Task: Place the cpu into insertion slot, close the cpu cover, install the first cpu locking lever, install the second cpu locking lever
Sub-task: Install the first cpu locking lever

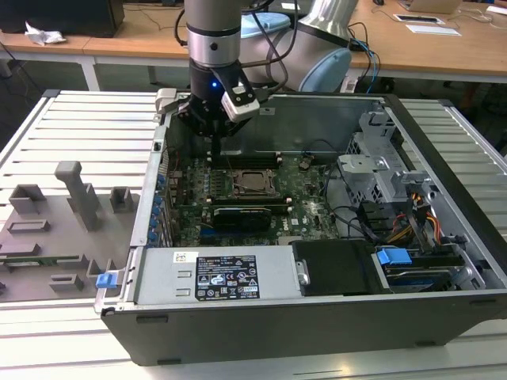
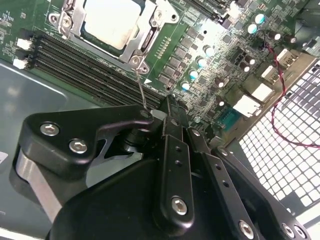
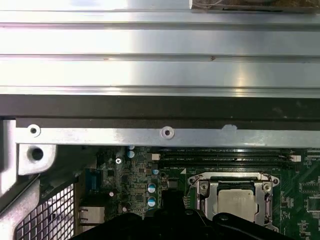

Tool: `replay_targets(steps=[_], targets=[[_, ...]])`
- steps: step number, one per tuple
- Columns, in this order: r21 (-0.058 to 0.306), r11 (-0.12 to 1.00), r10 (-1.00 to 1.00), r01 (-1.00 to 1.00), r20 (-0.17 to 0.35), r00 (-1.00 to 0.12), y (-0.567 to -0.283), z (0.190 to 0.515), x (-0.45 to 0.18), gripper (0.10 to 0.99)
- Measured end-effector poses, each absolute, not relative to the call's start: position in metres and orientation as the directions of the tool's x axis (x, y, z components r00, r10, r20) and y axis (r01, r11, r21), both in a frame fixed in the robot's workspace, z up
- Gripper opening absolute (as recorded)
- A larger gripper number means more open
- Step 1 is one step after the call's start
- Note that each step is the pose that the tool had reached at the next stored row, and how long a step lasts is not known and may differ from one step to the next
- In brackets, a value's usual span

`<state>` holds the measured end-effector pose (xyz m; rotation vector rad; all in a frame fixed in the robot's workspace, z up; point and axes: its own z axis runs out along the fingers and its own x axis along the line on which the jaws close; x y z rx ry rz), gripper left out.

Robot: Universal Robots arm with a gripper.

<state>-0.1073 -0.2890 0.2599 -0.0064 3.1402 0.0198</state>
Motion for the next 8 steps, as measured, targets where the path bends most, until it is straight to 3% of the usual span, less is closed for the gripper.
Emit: replay_targets(steps=[8], targets=[[0.012,1.0,-0.004,-0.004,-0.001,-1.0,-0.2888,0.2599,-0.101,0.106]])
